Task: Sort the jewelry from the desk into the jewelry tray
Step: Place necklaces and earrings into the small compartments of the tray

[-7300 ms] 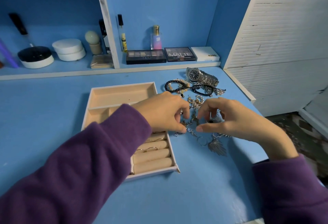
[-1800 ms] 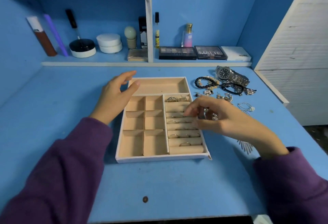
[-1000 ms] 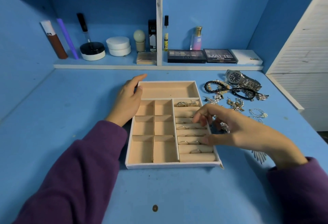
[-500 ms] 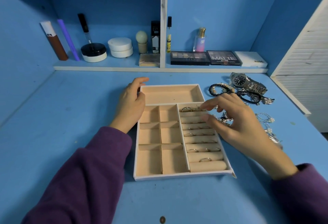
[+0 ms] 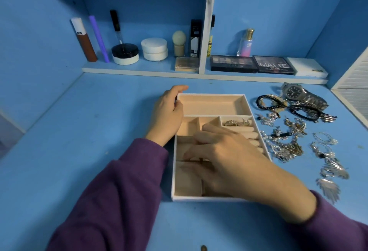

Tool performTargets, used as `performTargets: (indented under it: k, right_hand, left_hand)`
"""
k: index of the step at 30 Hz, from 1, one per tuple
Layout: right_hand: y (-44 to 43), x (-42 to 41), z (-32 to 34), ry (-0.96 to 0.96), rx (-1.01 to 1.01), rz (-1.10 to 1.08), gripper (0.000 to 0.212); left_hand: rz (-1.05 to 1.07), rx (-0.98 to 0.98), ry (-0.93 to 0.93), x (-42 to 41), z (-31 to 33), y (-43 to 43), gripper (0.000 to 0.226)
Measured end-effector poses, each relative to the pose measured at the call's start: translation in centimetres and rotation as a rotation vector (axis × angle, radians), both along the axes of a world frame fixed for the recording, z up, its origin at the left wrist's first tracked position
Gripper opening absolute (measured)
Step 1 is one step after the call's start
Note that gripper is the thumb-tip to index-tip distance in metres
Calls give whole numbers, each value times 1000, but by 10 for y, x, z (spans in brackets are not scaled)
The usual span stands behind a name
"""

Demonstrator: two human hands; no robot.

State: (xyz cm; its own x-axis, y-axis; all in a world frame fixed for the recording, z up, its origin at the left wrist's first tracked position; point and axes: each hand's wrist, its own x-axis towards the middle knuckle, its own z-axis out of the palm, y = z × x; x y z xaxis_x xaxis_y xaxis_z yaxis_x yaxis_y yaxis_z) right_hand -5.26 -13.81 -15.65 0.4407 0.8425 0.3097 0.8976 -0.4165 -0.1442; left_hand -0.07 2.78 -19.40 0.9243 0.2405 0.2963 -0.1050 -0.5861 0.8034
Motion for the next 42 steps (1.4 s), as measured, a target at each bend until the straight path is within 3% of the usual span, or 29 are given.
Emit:
performTargets:
  k: [12,16,21,28,42]
  right_hand:
    - [1,4,3,121,3,46,8]
    - [-12,15,7,93,91,-120,15]
    - [-15,21,-2,37,-50,-285,27]
    - [-13,28,-13,35,-73,-273,9]
    - [-10,27,-12,36,-55,-285,12]
  left_hand:
    - [-2,2,7,1,-1,2,43]
    - [-13,21,23,-1,2,3,42]
    - [-16,44,26,-4,4,1,40]
    - [-8,55,20,-3,3,1,40]
    - [-8,70,16,-2,2,2,40]
